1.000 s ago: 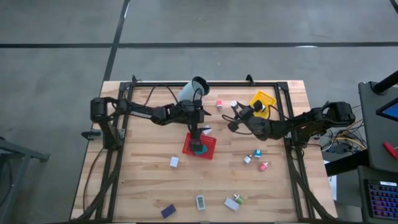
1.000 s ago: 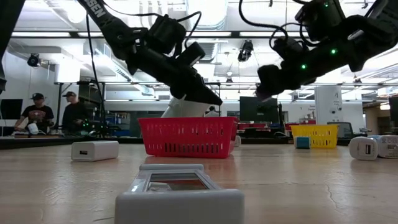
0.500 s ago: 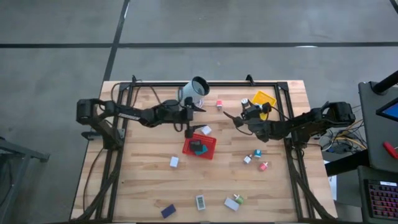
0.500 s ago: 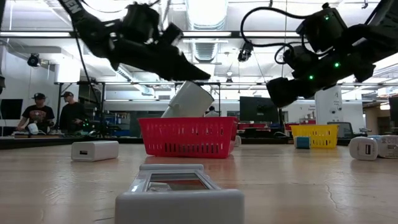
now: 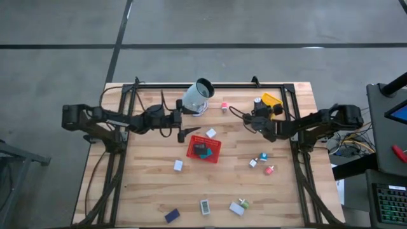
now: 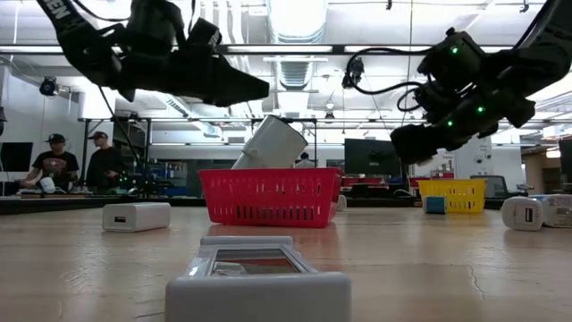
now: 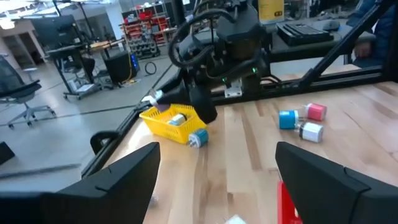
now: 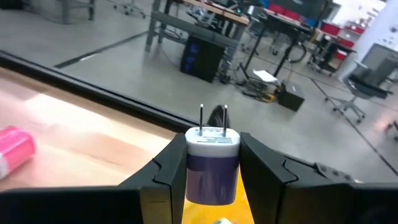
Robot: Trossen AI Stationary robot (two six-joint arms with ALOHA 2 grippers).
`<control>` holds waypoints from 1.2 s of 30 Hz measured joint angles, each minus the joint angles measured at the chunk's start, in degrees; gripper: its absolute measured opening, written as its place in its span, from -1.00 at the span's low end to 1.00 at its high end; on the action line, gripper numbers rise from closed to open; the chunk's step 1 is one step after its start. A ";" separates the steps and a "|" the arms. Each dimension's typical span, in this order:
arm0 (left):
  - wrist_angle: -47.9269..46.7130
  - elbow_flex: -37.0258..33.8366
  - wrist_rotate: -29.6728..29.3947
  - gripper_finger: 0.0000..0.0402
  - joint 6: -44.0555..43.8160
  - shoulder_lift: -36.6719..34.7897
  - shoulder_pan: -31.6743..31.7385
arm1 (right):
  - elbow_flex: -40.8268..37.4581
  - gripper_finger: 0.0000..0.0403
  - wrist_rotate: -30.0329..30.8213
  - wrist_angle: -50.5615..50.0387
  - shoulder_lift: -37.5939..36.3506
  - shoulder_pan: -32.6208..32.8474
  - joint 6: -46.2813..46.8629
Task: Pick & Place Office items
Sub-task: Put the violet charger adapter into the yellow basket
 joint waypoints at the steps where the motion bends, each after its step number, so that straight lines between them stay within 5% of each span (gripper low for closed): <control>1: 0.22 -0.12 -0.03 0.61 -0.21 -0.12 0.00 | 0.00 -0.45 -0.02 -1.08 -0.20 -0.41 1.00; 16: 0.26 -0.29 -0.04 0.61 -0.53 -0.29 -0.17 | 0.48 -0.45 -5.46 -23.63 -9.93 -4.39 14.45; 36: 0.68 -0.29 -0.03 0.61 -0.53 -0.29 -0.20 | 0.82 -0.45 -24.38 -30.25 -13.49 -13.06 12.70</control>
